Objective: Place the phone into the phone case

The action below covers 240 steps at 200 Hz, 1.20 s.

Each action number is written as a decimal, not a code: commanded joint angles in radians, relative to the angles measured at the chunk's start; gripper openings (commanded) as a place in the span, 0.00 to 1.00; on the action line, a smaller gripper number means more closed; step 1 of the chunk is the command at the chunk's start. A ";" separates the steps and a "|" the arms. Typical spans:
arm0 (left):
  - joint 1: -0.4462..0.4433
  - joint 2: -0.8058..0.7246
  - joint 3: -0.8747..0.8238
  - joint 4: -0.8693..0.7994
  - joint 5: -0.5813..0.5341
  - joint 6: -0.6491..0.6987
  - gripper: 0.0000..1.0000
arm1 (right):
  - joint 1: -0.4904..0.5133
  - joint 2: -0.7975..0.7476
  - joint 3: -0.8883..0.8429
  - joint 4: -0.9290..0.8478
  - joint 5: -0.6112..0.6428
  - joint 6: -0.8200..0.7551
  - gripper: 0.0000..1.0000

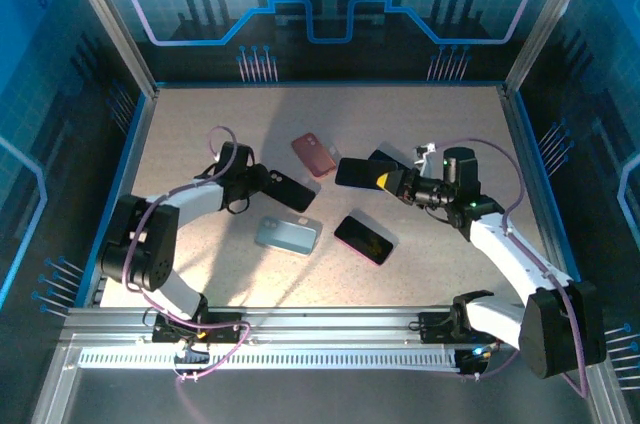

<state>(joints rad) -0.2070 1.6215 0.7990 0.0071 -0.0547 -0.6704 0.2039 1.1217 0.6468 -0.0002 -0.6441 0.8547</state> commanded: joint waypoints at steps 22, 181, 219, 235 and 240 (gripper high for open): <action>0.006 0.097 0.066 0.073 0.067 0.045 0.42 | 0.069 0.026 -0.008 0.037 0.025 -0.009 0.00; -0.051 -0.045 -0.151 0.246 0.199 -0.143 0.38 | 0.264 0.369 0.148 0.177 0.065 0.042 0.00; -0.043 -0.109 -0.151 0.202 0.175 -0.146 0.37 | 0.273 0.468 0.226 0.182 0.050 0.045 0.00; -0.030 -0.115 -0.144 0.196 0.179 -0.144 0.37 | 0.276 0.516 0.284 0.174 0.042 0.040 0.00; -0.027 -0.112 -0.143 0.194 0.179 -0.143 0.36 | 0.278 0.531 0.296 0.173 0.039 0.040 0.00</action>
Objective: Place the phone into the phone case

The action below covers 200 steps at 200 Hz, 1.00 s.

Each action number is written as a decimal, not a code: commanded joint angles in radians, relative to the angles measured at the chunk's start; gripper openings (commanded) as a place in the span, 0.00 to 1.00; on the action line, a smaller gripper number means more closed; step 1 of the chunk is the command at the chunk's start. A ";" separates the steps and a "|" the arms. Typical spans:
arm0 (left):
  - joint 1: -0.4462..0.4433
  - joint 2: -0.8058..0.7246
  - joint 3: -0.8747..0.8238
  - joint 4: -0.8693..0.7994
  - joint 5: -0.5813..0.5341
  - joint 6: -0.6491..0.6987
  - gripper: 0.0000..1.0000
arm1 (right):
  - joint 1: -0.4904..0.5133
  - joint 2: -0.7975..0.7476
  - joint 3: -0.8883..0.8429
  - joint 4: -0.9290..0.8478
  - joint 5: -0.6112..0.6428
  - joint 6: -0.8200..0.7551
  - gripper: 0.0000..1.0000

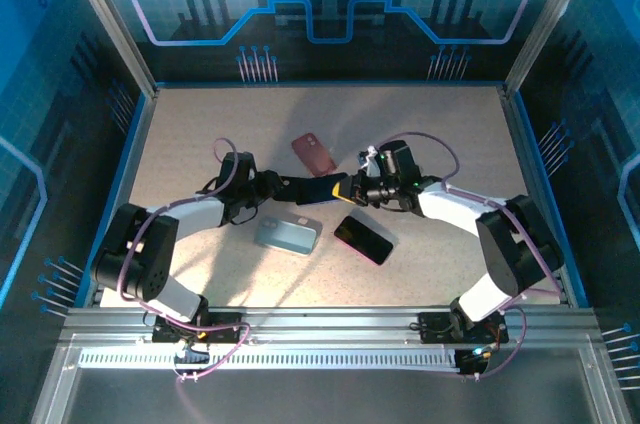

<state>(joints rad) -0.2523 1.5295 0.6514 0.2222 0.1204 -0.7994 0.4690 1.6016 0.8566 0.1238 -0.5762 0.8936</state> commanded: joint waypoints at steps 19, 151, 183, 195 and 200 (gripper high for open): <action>0.036 -0.004 0.014 -0.025 0.007 -0.014 0.34 | 0.014 0.111 0.135 0.048 -0.042 0.001 0.00; 0.059 0.091 0.013 0.088 0.014 -0.029 0.29 | 0.033 0.347 0.295 0.018 -0.056 0.033 0.00; 0.059 0.124 0.009 0.125 0.032 -0.043 0.29 | 0.033 0.374 0.305 0.004 -0.051 0.043 0.00; 0.059 0.135 0.007 0.139 0.034 -0.050 0.29 | 0.032 0.383 0.305 -0.001 -0.047 0.047 0.00; 0.059 0.139 0.005 0.144 0.036 -0.052 0.29 | 0.033 0.385 0.305 -0.004 -0.045 0.048 0.00</action>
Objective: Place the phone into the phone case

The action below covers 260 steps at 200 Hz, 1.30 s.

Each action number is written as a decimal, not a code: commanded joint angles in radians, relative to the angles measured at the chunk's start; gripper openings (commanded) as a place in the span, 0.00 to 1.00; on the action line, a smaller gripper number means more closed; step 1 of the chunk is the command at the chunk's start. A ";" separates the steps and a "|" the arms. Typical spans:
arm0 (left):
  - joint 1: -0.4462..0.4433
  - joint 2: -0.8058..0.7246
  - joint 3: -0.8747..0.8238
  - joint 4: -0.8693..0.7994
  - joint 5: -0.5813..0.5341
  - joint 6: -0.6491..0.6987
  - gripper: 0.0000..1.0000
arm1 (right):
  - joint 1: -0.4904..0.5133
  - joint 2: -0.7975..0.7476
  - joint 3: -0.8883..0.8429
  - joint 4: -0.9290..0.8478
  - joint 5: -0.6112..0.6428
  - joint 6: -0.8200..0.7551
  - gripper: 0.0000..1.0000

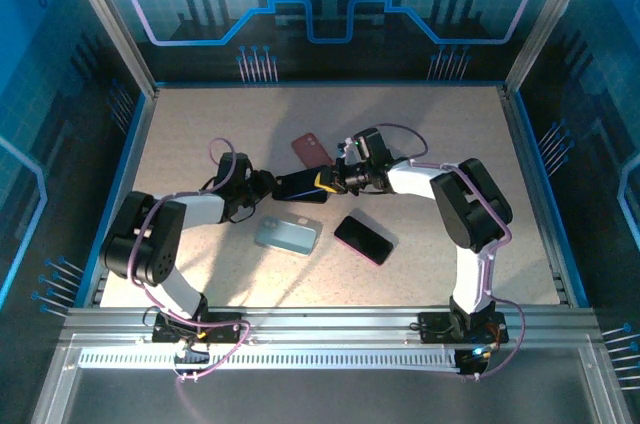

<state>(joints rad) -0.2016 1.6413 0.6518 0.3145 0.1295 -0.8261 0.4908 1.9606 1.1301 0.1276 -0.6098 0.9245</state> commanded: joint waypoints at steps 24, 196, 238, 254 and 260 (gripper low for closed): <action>0.007 0.049 0.005 0.080 0.037 -0.041 0.29 | 0.011 0.042 0.032 -0.025 -0.007 0.017 0.00; -0.030 0.093 0.026 0.126 0.061 -0.080 0.28 | 0.072 0.133 0.090 -0.057 0.028 0.033 0.00; -0.039 0.093 0.026 0.129 0.061 -0.085 0.27 | 0.076 0.127 0.085 -0.093 0.041 0.015 0.00; -0.042 0.092 0.024 0.130 0.064 -0.087 0.27 | 0.076 0.123 0.091 -0.119 0.048 0.001 0.00; -0.043 0.090 0.022 0.130 0.064 -0.088 0.27 | 0.078 0.120 0.094 -0.131 0.051 -0.006 0.00</action>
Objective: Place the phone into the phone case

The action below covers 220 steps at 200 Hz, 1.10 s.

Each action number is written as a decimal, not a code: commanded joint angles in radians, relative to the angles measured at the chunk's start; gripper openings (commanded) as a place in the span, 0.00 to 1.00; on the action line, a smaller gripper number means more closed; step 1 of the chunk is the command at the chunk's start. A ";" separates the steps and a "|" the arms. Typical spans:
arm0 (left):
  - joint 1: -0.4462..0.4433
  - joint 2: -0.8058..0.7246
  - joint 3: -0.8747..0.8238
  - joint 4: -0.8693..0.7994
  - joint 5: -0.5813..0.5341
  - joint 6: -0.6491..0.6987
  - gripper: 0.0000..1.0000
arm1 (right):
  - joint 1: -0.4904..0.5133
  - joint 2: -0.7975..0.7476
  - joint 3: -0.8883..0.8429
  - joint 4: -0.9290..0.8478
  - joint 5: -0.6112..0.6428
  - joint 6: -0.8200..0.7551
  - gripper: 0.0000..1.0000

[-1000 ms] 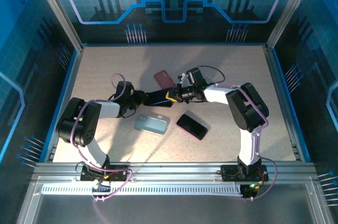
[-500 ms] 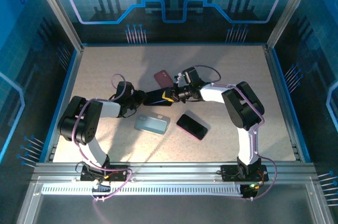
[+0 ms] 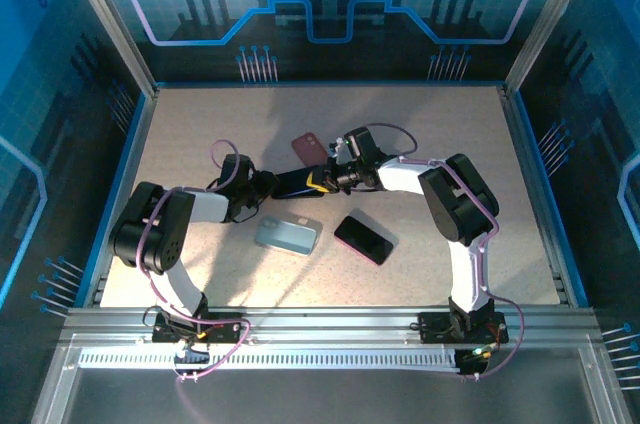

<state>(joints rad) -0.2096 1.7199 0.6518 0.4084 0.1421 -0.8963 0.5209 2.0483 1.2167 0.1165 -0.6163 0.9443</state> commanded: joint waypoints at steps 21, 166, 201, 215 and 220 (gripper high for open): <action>-0.045 -0.001 0.008 0.038 0.046 -0.024 0.27 | 0.057 0.024 0.024 -0.179 0.083 -0.055 0.02; -0.055 -0.084 -0.043 -0.004 0.027 -0.013 0.27 | 0.067 -0.012 0.078 -0.365 0.153 -0.114 0.55; -0.056 -0.089 -0.044 -0.010 0.024 -0.009 0.26 | 0.067 -0.020 0.116 -0.413 0.160 -0.121 0.65; -0.056 -0.091 -0.043 -0.010 0.024 -0.006 0.27 | 0.069 -0.023 0.131 -0.434 0.163 -0.122 0.69; -0.056 -0.090 -0.042 -0.012 0.024 -0.007 0.27 | 0.069 -0.025 0.138 -0.445 0.165 -0.122 0.70</action>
<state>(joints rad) -0.2581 1.6558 0.6178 0.4019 0.1364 -0.9112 0.5797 2.0312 1.3155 -0.2375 -0.4744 0.8402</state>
